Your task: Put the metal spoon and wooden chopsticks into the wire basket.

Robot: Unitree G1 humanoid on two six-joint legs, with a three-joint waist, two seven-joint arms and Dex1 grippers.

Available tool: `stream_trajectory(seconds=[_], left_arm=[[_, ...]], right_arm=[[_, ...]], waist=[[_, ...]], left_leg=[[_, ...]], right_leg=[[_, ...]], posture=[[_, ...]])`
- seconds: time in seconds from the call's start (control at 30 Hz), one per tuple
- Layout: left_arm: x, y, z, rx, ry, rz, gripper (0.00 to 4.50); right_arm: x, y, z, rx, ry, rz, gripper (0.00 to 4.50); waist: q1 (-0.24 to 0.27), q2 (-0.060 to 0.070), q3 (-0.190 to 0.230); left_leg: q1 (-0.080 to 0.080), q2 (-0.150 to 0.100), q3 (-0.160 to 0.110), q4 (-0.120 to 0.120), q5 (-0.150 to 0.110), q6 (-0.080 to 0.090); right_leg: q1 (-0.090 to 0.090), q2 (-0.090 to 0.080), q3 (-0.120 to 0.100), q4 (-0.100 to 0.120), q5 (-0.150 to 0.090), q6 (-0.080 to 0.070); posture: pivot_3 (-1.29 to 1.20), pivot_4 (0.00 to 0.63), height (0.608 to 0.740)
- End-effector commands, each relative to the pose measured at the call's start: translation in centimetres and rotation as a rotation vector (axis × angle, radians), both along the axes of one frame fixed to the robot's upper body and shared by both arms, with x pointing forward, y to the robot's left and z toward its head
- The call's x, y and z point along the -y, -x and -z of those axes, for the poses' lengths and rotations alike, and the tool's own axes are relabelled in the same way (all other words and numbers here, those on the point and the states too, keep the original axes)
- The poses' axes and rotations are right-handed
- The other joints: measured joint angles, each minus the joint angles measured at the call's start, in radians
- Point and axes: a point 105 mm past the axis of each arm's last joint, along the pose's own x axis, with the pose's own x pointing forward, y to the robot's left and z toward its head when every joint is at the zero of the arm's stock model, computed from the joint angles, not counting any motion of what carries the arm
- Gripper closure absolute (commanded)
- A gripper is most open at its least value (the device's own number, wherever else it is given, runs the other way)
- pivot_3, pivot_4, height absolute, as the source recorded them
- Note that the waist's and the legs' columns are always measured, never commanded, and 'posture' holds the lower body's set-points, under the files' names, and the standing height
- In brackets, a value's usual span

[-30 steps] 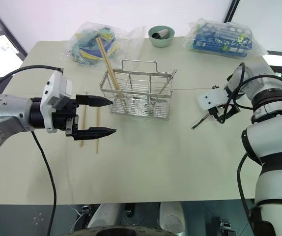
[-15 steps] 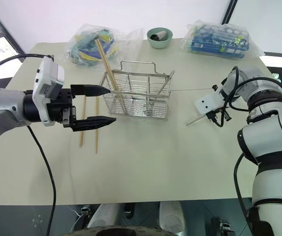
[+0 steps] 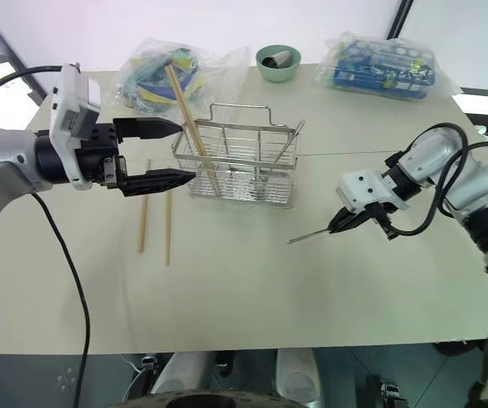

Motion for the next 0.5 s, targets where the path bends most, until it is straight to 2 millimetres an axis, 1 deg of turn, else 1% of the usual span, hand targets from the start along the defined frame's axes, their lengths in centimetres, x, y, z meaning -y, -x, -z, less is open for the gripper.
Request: stream_trajectory(seconds=[0.03,0.07,0.13,0.2,0.3,0.37,0.5], left_arm=[[0.0,-0.4,-1.4,0.068,0.002,0.003,0.00],[0.0,-0.5,-1.4,0.070,0.002,0.004,0.00],[0.2,-0.7,-1.6,0.075,0.005,0.010,0.00],[0.3,-0.8,-1.7,0.081,0.006,0.018,0.00],[0.4,-0.9,-1.6,0.085,0.008,0.023,0.00],[0.4,-0.9,-1.6,0.087,0.009,0.025,0.00],[0.5,-0.9,-1.6,0.090,0.014,0.027,0.00]], right_arm=[[-3.8,2.3,-7.2,-0.169,-0.344,-0.032,4.47],[-4.1,2.6,-7.9,-0.192,-0.379,-0.028,4.47],[-5.0,2.2,-10.3,-0.209,-0.502,0.016,4.47],[-5.7,1.4,-12.3,-0.203,-0.618,0.066,4.47],[-6.2,-0.4,-14.1,-0.174,-0.743,0.162,4.47],[-6.5,-1.8,-14.5,-0.143,-0.789,0.236,4.47],[-6.7,-4.1,-13.8,-0.067,-0.827,0.342,4.47]], waist=[[0.000,0.000,0.000],[0.004,0.000,0.000],[0.010,0.000,0.000],[0.013,-0.001,0.000],[0.025,-0.002,0.000],[0.031,-0.002,0.000],[0.037,-0.002,0.000]], left_leg=[[0.000,0.000,0.000,0.000,0.000,0.000],[0.000,0.000,0.000,0.000,0.000,0.000],[0.000,0.000,0.000,-0.001,0.000,0.000],[-0.001,0.000,0.000,0.000,0.000,0.001],[-0.002,0.000,0.000,0.000,0.000,0.001],[-0.003,0.000,0.000,0.000,0.000,0.001],[-0.003,0.000,0.000,0.000,0.000,0.001]], right_leg=[[0.000,0.000,0.000,0.000,0.000,0.000],[-0.001,0.000,0.000,0.000,0.000,0.000],[-0.001,0.000,0.000,0.000,0.000,0.000],[-0.001,0.000,-0.001,-0.001,0.001,0.000],[-0.001,0.000,-0.001,-0.002,0.002,0.003],[-0.002,0.000,-0.001,-0.002,0.003,0.002],[-0.003,0.001,-0.001,-0.002,0.003,0.003]], posture=[[0.00,0.150,0.697],[0.00,0.150,0.697],[0.00,0.150,0.697],[0.00,0.150,0.697],[0.00,0.150,0.697],[0.00,0.150,0.697],[0.00,0.150,0.697]])
